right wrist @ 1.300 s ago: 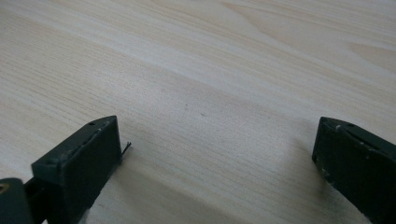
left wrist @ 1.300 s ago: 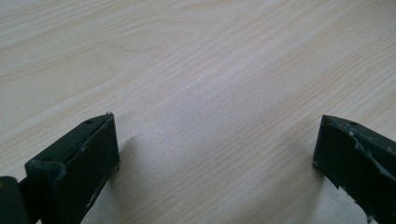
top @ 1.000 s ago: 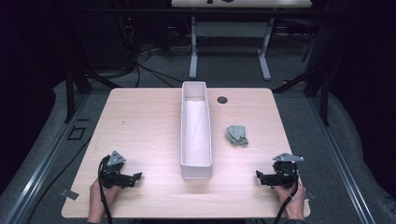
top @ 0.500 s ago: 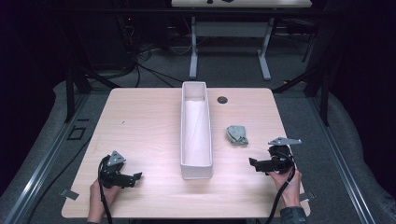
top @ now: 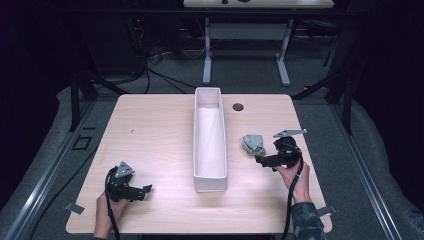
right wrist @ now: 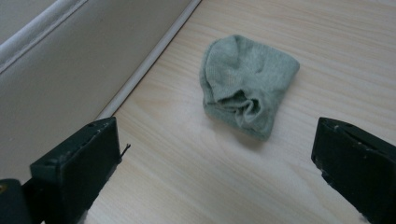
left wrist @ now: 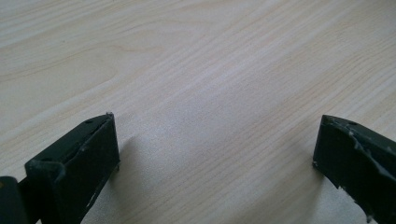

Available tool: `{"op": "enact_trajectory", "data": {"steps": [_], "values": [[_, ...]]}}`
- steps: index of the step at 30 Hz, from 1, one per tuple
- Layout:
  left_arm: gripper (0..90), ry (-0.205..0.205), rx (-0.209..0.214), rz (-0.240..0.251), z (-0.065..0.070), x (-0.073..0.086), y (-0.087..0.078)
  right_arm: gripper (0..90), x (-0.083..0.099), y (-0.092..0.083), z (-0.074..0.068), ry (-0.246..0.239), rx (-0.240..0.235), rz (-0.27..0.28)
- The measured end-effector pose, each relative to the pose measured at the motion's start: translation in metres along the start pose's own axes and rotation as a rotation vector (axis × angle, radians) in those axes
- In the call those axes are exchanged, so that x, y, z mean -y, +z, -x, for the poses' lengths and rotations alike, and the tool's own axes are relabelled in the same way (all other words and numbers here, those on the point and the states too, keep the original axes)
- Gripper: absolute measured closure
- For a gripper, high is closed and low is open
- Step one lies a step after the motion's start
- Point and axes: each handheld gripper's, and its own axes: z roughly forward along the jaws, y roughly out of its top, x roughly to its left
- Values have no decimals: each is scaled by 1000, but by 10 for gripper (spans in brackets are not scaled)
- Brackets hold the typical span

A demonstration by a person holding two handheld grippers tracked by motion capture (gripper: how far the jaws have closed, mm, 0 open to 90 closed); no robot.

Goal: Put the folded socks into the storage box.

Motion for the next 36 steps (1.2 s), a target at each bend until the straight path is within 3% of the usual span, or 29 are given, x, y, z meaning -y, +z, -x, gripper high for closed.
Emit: {"op": "enact_trajectory", "data": {"steps": [1, 2, 3, 4, 5, 6, 7, 8, 9, 13, 14, 15, 17, 20, 23, 28, 36], "values": [[1, 0, 0, 0, 0, 0, 0, 7, -3, 2, 3, -2, -88, 3], [2, -3, 0, 0, 0, 0, 0, 7, -8, 6, 0, -6, -4, -12], [1, 0, 0, 0, 0, 0, 0, 8, -10, 8, 2, -5, -58, -11], [2, 0, 0, 0, 0, 0, 0, 8, -10, 8, 2, -5, -58, -11], [1, -2, -1, 0, 0, 0, 0, 19, -15, 13, 0, -7, -17, -22], [2, -2, -1, 0, 0, 0, 0, 19, -15, 13, 0, -7, -17, -22], [2, -1, 0, 0, 0, 0, 0, 26, -17, 16, 1, -9, -52, -23], [1, -2, 0, 0, 0, 0, 0, 34, -19, 19, -1, -17, -20, -34], [2, 2, 0, -1, 0, 0, 0, 42, -21, 23, 0, -22, -37, -41], [2, 1, 0, 0, 0, 0, 0, 71, -28, 37, -2, -31, -15, -67], [2, -2, 0, 0, 0, 0, 0, 78, -29, 41, 0, -30, -69, -71], [1, 1, 0, -1, 0, 0, 0, 99, -33, 47, -3, -43, -8, -84], [2, 1, 0, -1, 0, 0, 0, 111, -34, 50, -3, -44, -28, -86], [2, -4, 0, 0, 0, 0, 0, 150, -38, 59, -5, -64, 0, -103], [2, -4, 0, 0, 0, 0, 0, 196, -38, 69, -3, -40, 4, -121], [2, 1, 0, 0, 0, 0, 0, 294, -38, 78, -3, -47, 40, -134], [2, 0, 0, 1, 0, 0, 0, 368, -34, 89, -2, -31, 52, -167]]}}
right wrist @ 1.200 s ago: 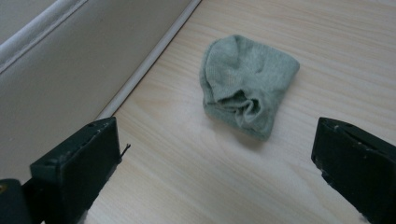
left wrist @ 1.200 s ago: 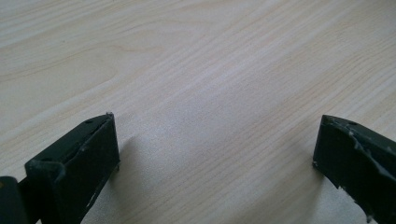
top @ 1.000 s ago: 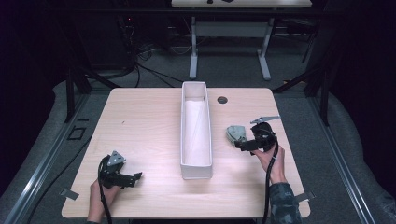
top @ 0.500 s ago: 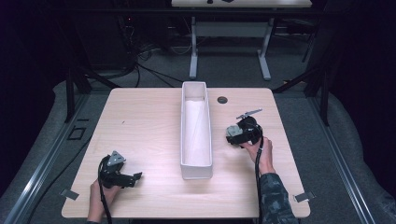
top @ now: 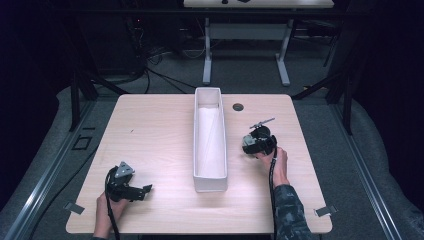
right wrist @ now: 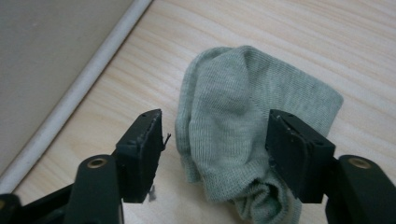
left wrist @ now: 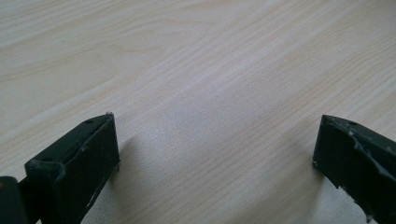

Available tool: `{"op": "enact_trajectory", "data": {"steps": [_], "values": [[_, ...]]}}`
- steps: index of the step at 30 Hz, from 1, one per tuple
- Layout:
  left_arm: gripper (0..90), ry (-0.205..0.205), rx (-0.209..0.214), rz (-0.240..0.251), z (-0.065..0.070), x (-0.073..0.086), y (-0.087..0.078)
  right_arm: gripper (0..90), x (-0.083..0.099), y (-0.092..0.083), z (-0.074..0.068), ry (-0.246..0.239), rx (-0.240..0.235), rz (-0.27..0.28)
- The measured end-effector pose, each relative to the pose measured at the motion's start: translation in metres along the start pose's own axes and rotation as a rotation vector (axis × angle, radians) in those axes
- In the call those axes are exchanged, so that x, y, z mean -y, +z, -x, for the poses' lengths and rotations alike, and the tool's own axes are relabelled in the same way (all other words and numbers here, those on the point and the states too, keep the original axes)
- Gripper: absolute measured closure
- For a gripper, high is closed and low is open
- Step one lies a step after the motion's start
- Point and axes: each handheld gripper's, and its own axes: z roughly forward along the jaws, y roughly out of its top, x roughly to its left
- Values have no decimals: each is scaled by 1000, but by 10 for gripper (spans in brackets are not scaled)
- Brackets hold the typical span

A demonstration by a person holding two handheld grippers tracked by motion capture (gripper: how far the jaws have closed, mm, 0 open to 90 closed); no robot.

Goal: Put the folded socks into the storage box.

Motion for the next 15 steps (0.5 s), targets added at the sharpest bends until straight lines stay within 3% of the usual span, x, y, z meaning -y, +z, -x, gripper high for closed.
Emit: {"op": "enact_trajectory", "data": {"steps": [2, 3, 5, 7, 8, 11, 15], "values": [[2, 0, 0, -1, 0, 0, 0, 399, 1, 3, 1, 8, 19, -8], [2, -1, 0, -1, 0, 0, 0, 411, 2, 4, 3, 14, -12, -15], [2, -1, 0, -1, 0, 0, 0, 443, 4, 5, 3, 33, 37, -2], [2, -1, 0, -1, 0, 0, 0, 450, 4, 5, 4, 33, 23, -3], [2, -1, 0, -1, 0, 0, 0, 459, 4, 5, 6, 34, -17, -5], [2, -1, 0, 0, 0, 0, 0, 512, 5, 6, 3, 20, 24, -8], [2, -2, -2, 0, 0, 0, 0, 556, 6, 6, 1, 4, 41, -8]]}}
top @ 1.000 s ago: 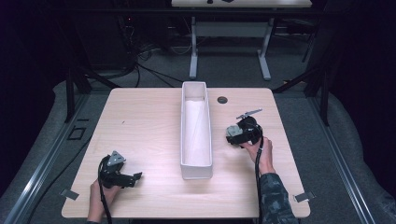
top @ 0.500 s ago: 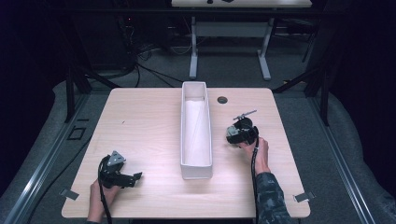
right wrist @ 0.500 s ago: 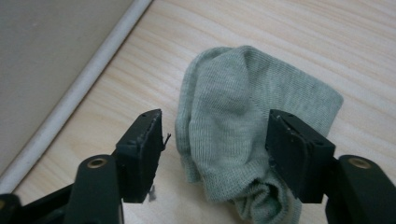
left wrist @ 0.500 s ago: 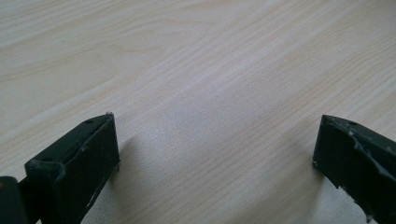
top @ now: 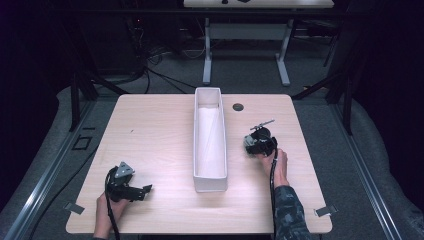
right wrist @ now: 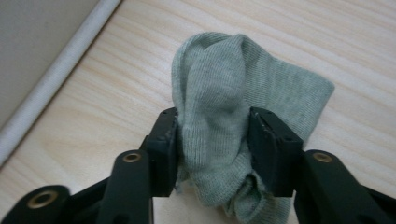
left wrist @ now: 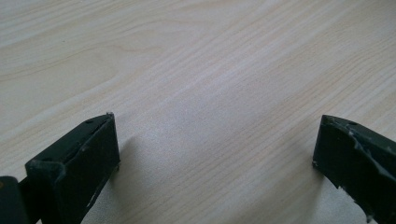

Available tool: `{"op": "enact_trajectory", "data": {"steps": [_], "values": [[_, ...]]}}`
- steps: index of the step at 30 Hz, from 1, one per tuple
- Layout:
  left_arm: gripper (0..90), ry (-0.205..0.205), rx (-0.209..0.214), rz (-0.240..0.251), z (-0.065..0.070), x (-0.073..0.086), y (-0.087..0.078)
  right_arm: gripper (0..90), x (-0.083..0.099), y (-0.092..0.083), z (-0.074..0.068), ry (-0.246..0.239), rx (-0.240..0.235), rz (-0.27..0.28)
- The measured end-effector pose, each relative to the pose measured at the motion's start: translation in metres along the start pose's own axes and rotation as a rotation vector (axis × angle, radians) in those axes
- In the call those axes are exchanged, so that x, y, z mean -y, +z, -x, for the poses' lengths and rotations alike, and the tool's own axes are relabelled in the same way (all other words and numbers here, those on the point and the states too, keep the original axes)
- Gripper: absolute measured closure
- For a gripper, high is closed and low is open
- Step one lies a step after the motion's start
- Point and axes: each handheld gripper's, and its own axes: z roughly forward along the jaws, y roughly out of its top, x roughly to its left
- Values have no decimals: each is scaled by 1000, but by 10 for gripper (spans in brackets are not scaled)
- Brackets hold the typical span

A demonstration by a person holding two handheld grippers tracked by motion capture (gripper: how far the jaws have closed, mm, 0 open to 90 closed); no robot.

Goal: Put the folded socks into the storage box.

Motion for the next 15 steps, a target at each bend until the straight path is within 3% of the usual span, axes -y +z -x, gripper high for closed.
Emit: {"op": "enact_trajectory", "data": {"steps": [3, 9, 15], "values": [[2, 0, 0, 0, 0, 0, 0, 583, 4, 0, -4, -17, 53, 23], [2, 1, 0, 0, 0, 0, 0, 631, 8, 0, -4, -6, 41, 46], [2, 0, 0, 0, 0, 0, 0, 671, 10, -1, -7, -13, 66, 52]]}}
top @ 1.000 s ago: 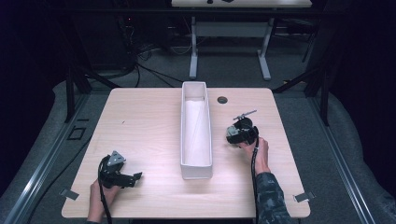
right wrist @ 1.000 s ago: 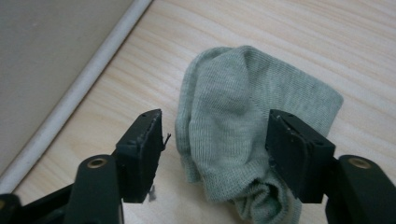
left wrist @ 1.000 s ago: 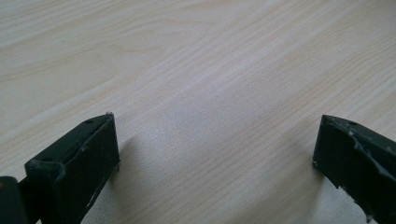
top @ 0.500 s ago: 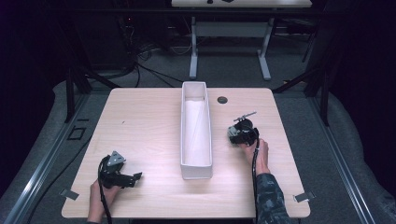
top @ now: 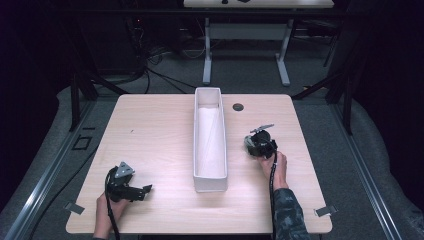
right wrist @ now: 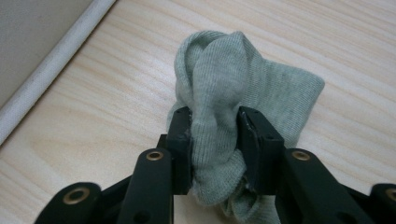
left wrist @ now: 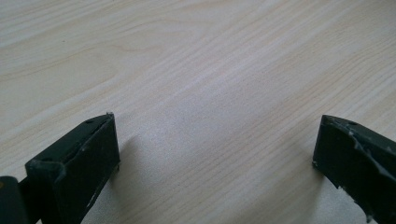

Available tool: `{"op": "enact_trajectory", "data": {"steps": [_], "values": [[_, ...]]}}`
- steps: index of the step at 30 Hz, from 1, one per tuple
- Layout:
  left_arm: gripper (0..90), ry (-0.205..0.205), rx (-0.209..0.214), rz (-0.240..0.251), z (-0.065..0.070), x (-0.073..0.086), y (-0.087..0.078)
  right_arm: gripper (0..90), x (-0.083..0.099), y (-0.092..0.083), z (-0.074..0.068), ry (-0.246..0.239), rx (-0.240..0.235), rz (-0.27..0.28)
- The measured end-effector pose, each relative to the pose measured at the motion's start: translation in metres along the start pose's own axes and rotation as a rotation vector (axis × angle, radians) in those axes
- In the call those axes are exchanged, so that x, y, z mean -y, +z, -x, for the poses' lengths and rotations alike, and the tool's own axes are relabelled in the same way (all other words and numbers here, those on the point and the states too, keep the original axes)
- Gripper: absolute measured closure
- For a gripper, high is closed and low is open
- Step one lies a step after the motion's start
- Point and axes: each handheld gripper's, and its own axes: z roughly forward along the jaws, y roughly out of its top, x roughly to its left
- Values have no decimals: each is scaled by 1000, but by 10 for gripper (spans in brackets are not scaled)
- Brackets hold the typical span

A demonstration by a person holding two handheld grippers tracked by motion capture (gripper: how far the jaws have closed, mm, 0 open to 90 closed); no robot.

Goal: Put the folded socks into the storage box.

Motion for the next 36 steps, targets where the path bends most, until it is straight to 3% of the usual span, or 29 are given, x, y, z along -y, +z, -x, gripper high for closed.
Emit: {"op": "enact_trajectory", "data": {"steps": [3, 10, 13, 15, 17, 27, 32, 36], "values": [[2, 1, 0, 0, 0, 0, 0, 694, 1, -1, 2, 23, -11, 13], [2, 3, 1, -2, 0, 0, 0, 715, 0, -5, 2, 16, -20, 18], [2, 2, 1, 0, 0, 0, 0, 719, -1, -12, 3, 25, -55, 46], [2, 2, 0, -1, 0, 0, 0, 719, -1, -14, 2, 30, -27, 52], [2, 2, 0, -1, 0, 0, 0, 718, -1, -20, 3, 33, -66, 68], [2, 2, 0, -1, 0, 0, 0, 718, 0, -34, 4, 39, -78, 108], [2, 2, 1, -1, 0, 0, 0, 719, -1, -42, 2, 23, -81, 117], [2, 2, 1, -1, 0, 0, 0, 719, -5, -51, -1, -5, -112, 121]]}}
